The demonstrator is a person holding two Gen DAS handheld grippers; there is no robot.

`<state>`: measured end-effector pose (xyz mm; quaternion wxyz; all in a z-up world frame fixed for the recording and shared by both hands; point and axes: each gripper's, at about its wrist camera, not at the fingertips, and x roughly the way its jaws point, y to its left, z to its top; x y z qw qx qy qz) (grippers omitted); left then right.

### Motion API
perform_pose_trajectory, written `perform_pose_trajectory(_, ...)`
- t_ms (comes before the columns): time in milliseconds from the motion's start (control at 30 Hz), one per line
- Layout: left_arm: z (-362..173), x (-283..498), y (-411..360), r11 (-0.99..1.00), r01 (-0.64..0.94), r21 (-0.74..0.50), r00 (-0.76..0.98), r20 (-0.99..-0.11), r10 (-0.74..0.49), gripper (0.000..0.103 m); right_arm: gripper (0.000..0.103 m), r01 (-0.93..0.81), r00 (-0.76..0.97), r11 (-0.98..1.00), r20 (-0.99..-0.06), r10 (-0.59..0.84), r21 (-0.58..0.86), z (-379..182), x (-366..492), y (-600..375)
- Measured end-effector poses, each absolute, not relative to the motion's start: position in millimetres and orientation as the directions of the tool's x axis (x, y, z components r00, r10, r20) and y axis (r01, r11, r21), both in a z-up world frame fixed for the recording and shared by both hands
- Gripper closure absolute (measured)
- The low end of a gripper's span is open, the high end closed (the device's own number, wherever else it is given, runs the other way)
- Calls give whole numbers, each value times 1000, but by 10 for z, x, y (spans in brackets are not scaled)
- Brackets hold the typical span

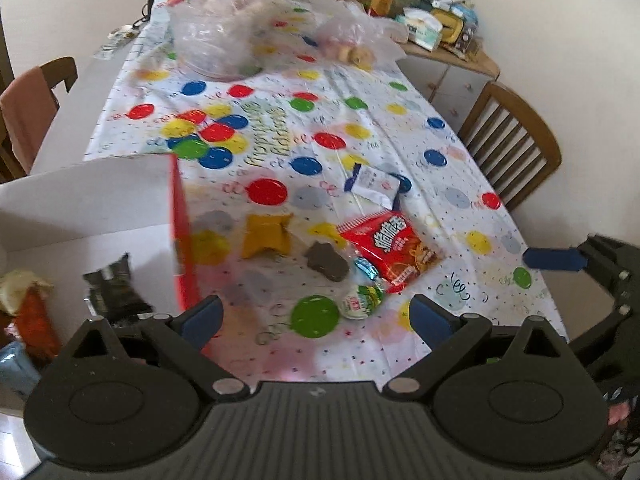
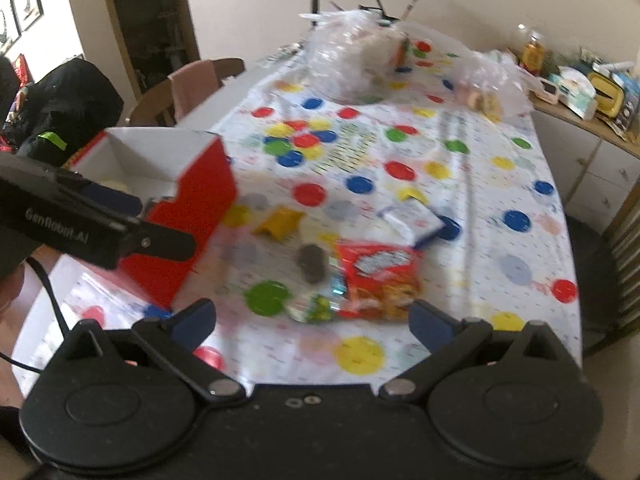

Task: Organize snacks
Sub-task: 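Move both tools back over the red chip bag and green pouch, then grasp the green-capped pouch with the left tool while the right tool grasps the red chip bag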

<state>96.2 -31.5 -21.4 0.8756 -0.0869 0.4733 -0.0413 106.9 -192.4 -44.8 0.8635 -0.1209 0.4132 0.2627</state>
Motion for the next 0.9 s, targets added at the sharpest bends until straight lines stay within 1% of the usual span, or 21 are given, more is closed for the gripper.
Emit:
perform_pose_trajectory(100, -357, 1055, -472, 982, -22, -185, 524, -839, -146, 3, 0, -554, 514, 832, -782, 352, 11, -510, 1197, -2105)
perform_pose_trajectory(167, -442, 1119, -597, 987, -17, -159, 519, -846, -127, 3, 0, -559, 500, 829, -788, 360, 24, -562, 1296, -2217)
perform_pose_trajectory(367, -699, 1260, -912, 994, 50, -99, 484, -868, -111, 3, 0, -544, 469, 837, -807, 359, 56, -718, 1668, -2401)
perform_pose_trajectory(700, -1011, 1502, -1099, 993, 113, -9, 457, -887, -61, 3, 0, -574, 376, 814, -854, 360, 90, -1196, 2121, -2195)
perform_pose_trajectory(900, -1126, 1589, -1077, 994, 111, 13, 434, -900, -37, 3, 3, -566, 354, 821, -877, 325, 76, -1433, 2287, -2100)
